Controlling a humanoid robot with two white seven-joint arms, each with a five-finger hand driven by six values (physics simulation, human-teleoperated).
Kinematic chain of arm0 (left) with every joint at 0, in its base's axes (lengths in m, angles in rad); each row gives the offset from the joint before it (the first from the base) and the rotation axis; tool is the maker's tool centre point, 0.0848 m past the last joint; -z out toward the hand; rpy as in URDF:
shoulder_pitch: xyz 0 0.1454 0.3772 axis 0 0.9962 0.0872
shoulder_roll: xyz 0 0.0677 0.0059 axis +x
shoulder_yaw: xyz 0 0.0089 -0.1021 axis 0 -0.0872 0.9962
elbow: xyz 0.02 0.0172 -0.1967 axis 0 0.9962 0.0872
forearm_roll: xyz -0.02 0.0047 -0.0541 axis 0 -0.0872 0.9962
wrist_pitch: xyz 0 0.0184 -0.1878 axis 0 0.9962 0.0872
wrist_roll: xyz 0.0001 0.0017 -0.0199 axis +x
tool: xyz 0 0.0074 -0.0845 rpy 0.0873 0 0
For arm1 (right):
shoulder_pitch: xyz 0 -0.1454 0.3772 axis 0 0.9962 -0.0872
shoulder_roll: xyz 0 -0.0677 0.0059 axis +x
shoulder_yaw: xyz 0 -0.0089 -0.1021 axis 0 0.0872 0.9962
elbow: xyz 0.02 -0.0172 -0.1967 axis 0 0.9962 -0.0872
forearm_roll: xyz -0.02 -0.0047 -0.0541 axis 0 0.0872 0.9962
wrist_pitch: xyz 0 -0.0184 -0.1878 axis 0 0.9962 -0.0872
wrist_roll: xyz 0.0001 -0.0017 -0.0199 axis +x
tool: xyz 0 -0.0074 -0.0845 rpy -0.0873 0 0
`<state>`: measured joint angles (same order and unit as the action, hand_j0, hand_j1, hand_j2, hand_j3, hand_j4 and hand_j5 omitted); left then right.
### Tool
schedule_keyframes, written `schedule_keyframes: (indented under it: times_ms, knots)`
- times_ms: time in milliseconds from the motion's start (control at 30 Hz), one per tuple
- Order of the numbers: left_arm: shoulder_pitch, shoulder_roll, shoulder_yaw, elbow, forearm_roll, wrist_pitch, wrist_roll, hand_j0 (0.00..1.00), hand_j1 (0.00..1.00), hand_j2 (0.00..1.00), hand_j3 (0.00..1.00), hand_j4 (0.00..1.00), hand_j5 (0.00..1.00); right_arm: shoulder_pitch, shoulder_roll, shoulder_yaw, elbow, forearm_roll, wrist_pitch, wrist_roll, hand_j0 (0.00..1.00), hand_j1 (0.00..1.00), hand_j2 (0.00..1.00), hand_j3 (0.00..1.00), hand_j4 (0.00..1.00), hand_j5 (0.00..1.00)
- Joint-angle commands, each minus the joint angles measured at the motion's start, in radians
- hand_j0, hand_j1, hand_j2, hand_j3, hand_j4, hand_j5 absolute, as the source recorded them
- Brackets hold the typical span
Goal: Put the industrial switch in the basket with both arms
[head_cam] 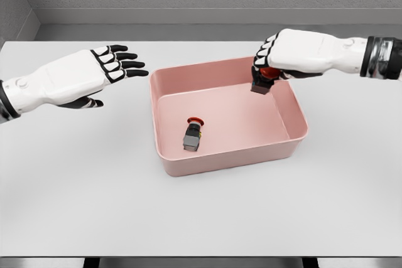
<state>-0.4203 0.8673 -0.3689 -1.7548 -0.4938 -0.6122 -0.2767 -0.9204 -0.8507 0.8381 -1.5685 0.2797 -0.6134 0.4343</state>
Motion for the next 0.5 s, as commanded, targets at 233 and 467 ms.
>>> schedule_keyframes:
  times_ms: [233,467]
  knots:
    - [-0.002,0.001,0.001,0.005,0.001,0.001,0.001,1.0,1.0,1.0,1.0,1.0,1.0,-0.003,0.065,0.027,0.007,-0.004,0.003,0.035,0.57,0.57,0.57,0.57,0.57,0.57]
    - [-0.003,-0.001,0.001,0.005,0.001,0.001,0.001,1.0,1.0,1.0,1.0,1.0,1.0,-0.018,0.098,0.027,0.005,-0.004,0.003,0.031,1.0,1.0,1.0,1.0,1.0,1.0]
